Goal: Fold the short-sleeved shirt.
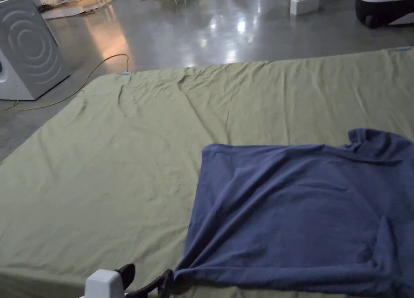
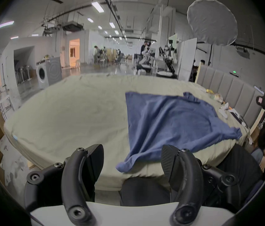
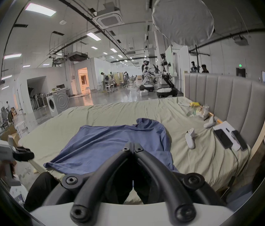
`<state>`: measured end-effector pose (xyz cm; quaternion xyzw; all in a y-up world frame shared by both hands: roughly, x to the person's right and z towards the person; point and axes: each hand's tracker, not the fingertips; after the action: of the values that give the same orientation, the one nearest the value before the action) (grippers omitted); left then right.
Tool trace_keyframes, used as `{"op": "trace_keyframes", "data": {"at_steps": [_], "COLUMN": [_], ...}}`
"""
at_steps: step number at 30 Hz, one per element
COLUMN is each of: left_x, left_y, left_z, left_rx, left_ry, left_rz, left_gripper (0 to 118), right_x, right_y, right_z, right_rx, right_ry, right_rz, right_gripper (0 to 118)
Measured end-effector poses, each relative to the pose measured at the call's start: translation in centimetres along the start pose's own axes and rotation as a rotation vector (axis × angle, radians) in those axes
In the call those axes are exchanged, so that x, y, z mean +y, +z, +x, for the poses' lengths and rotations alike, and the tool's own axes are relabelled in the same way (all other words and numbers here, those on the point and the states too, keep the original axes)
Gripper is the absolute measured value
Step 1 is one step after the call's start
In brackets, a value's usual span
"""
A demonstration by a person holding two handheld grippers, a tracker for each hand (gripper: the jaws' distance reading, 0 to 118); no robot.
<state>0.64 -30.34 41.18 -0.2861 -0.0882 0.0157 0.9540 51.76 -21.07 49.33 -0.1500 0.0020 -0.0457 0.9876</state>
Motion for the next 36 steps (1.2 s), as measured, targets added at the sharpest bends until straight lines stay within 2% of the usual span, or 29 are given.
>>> {"op": "trace_keyframes", "data": {"at_steps": [5,7,10,11,12,14,17,20,21,23,25,26,27,29,32,33,34,35,36], "left_x": [-1.8,-2.4,-3.0,-3.0,-2.9,-2.5,-2.2,-2.2,-2.1,-1.9,-1.7,-1.7,-1.3,-1.2,-1.0,-0.9,-0.8,-0.8,-0.7], "left_y": [-5.6,-7.2,-9.2,-9.5,-9.8,-9.7,-10.1,-10.3,-10.5,-10.6,-10.8,-10.7,-10.4,-10.1,-10.0,-9.9,-9.9,-10.0,-10.0], "left_z": [-1.6,-1.9,-1.9,-1.9,-1.8,-1.8,-1.4,-0.2,0.3,1.3,1.4,1.3,1.5,1.8,2.1,2.3,2.4,2.2,2.2], "left_rx": [-0.062,-0.120,-0.093,-0.096,-0.096,-0.101,-0.093,-0.058,-0.043,-0.031,-0.033,-0.034,-0.036,-0.035,-0.021,-0.019,-0.017,-0.016,-0.013], "left_ry": [-0.048,-0.093,-0.157,-0.153,-0.152,-0.140,-0.139,-0.248,-0.282,-0.300,-0.274,-0.257,-0.243,-0.237,-0.221,-0.217,-0.214,-0.211,-0.210], "left_rz": [-0.111,-0.150,-0.224,-0.233,-0.236,-0.226,-0.257,-0.290,-0.300,-0.316,-0.326,-0.329,-0.328,-0.325,-0.325,-0.326,-0.327,-0.328,-0.331], "left_gripper": [72,64,54,34,22,12,12,12,12,11,11,11,11,11,11,11,11,11,11], "right_x": [-0.6,-0.8,-1.2,-1.3,-1.5,-1.8,-2.4,-3.2,-3.6,-4.6,-6.0,-6.7,-7.4,-8.4,-9.9,-10.5,-10.9,-11.3,-11.7], "right_y": [-0.4,-0.3,0.1,0.2,0.3,0.6,0.7,0.1,-0.4,-2.2,-4.7,-5.7,-6.6,-8.1,-10.1,-10.9,-11.4,-11.7,-12.0], "right_z": [0.6,0.8,1.2,1.3,1.6,2.1,3.3,4.9,5.7,7.3,9.3,10.1,10.7,11.7,12.5,12.7,13.1,13.5,13.7], "right_rx": [-0.031,-0.043,-0.056,-0.065,-0.074,-0.094,-0.115,-0.162,-0.171,-0.197,-0.201,-0.206,-0.221,-0.172,-0.121,-0.114,-0.081,-0.034,-0.012], "right_ry": [-0.006,-0.012,-0.036,-0.043,-0.051,-0.077,-0.126,-0.135,-0.127,-0.114,-0.091,-0.088,-0.098,-0.130,-0.110,-0.110,-0.153,-0.206,-0.250], "right_rz": [-0.049,-0.062,-0.075,-0.078,-0.081,-0.087,-0.105,-0.134,-0.144,-0.213,-0.307,-0.359,-0.374,-0.436,-0.485,-0.515,-0.543,-0.550,-0.551], "right_gripper": [0,0,0,0,0,0,0,0,4,34,47,66,65,65,64,59,44,8,4]}}
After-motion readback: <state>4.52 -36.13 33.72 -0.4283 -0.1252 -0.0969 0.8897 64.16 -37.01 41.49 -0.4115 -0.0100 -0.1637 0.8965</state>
